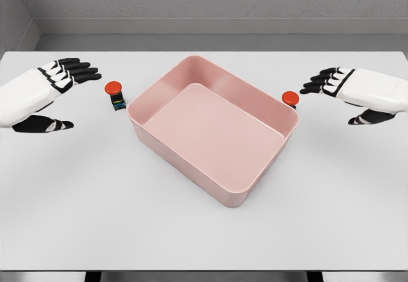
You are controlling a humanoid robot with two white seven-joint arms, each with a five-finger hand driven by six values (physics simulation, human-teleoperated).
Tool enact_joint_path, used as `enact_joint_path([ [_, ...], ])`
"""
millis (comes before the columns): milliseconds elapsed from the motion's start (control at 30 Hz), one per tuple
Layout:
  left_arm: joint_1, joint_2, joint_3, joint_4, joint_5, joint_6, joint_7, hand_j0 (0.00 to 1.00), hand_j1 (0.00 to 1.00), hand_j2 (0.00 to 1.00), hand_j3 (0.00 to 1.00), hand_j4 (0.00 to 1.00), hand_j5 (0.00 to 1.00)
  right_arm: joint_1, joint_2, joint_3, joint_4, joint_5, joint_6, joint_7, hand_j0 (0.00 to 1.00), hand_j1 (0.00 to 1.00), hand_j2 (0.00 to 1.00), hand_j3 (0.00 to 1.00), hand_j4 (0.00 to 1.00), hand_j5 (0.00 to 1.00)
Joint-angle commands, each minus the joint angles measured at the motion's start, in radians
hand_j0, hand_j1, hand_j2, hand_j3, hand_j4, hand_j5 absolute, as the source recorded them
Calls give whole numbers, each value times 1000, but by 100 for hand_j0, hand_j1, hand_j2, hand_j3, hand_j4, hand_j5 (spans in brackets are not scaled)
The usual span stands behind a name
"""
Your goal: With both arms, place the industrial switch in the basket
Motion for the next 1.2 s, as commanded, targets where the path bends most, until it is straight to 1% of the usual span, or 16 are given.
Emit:
enact_joint_path([
  [0, 0, 1, 0, -1, 7, 1, 1, 100, 100, 100, 100, 100, 100, 0, 0, -1, 0, -7, 2, 0, 100, 100, 100, 100, 100, 100],
  [100, -3, -11, 0, -1, 7, 1, 1, 100, 100, 100, 100, 100, 100, 0, 1, 5, 6, 2, 2, 0, 100, 100, 100, 100, 100, 100],
  [167, -6, -17, -2, 2, 4, 1, 1, 100, 100, 100, 100, 100, 100, -11, 9, 7, 88, -5, 2, -1, 100, 100, 100, 100, 100, 100],
  [200, -23, -23, -19, 5, -13, 1, 1, 100, 100, 100, 100, 100, 100, -15, 40, 7, 115, -16, 2, -1, 100, 100, 100, 100, 100, 100],
  [267, -61, -43, -52, 14, -30, 1, 1, 100, 100, 100, 100, 100, 100, -17, 46, 8, 118, -64, 2, 4, 100, 100, 100, 100, 100, 100],
  [400, -84, -70, -72, 33, -58, 1, 1, 100, 100, 100, 100, 100, 100, -58, 112, 8, 233, -116, 2, 5, 100, 100, 100, 100, 100, 100],
  [467, -126, -97, -112, 63, -79, 1, -1, 100, 100, 100, 100, 100, 100, -89, 159, 8, 303, -114, 2, 13, 100, 100, 100, 100, 100, 100],
  [533, -137, -105, -118, 80, -84, 1, -4, 100, 100, 100, 100, 100, 100, -121, 213, 10, 346, -113, 2, 66, 100, 100, 100, 100, 100, 100],
  [600, -149, -123, -121, 103, -84, 1, -6, 100, 100, 100, 100, 100, 100, -143, 248, 30, 375, -105, 2, 83, 100, 100, 100, 100, 100, 100],
  [667, -192, -140, -157, 142, -85, 1, -9, 100, 100, 100, 100, 100, 100, -235, 303, 130, 444, -53, 2, 112, 100, 100, 100, 100, 100, 100],
  [700, -199, -146, -161, 157, -85, 1, -18, 100, 100, 100, 100, 100, 100, -265, 313, 160, 469, -42, 2, 119, 100, 100, 100, 100, 100, 100],
  [800, -212, -149, -170, 175, -85, 1, -19, 100, 100, 100, 100, 100, 100, -308, 322, 214, 501, -39, 2, 120, 100, 100, 100, 100, 100, 100],
  [867, -258, -166, -212, 223, -85, 1, -25, 100, 100, 100, 100, 100, 100, -330, 323, 263, 513, -39, 2, 120, 100, 100, 100, 100, 100, 100],
  [933, -267, -175, -218, 238, -85, 1, -27, 100, 100, 100, 100, 100, 100, -342, 325, 286, 516, -39, 2, 122, 100, 100, 100, 100, 100, 100],
  [1033, -291, -188, -233, 267, -85, 1, -27, 100, 100, 100, 100, 100, 100, -344, 366, 294, 553, -32, 2, 125, 100, 100, 100, 100, 100, 100],
  [1167, -334, -198, -273, 309, -85, 1, -27, 100, 100, 100, 100, 100, 100, -348, 389, 294, 589, -16, 2, 125, 100, 100, 100, 100, 100, 100],
])
